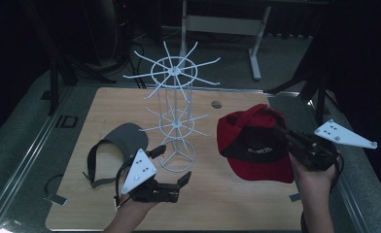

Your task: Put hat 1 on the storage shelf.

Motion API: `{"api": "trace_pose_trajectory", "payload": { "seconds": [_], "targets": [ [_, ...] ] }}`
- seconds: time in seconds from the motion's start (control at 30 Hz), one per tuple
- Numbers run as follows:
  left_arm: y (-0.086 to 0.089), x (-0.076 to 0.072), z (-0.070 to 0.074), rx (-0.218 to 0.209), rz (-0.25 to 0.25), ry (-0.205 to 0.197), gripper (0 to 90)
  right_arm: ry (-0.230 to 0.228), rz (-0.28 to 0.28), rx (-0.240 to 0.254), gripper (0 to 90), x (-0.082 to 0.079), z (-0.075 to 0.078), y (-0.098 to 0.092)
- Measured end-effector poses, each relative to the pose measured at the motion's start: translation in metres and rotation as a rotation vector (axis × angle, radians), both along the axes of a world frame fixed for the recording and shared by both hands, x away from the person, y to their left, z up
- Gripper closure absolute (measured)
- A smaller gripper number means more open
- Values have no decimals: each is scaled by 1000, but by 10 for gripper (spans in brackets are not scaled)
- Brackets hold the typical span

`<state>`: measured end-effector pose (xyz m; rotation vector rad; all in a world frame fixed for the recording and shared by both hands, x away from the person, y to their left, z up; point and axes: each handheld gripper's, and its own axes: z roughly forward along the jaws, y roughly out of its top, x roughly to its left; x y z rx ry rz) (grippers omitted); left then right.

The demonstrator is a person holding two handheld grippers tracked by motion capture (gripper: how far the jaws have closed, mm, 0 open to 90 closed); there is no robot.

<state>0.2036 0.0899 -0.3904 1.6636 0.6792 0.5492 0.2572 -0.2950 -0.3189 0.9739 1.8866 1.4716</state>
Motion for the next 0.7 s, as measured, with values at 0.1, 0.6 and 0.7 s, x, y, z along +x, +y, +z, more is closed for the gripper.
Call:
{"api": "trace_pose_trajectory", "payload": {
  "seconds": [0.1,0.6,0.7],
  "targets": [
    [-11,3,3,15,-21,-13,47,-5,9,5,855,-2,1,1],
    [-60,21,16,40,-103,-31,47,-11,47,18,855,-7,5,9],
    [-68,23,19,32,-108,-38,47,-13,55,20,855,-7,5,11]
  ]
}}
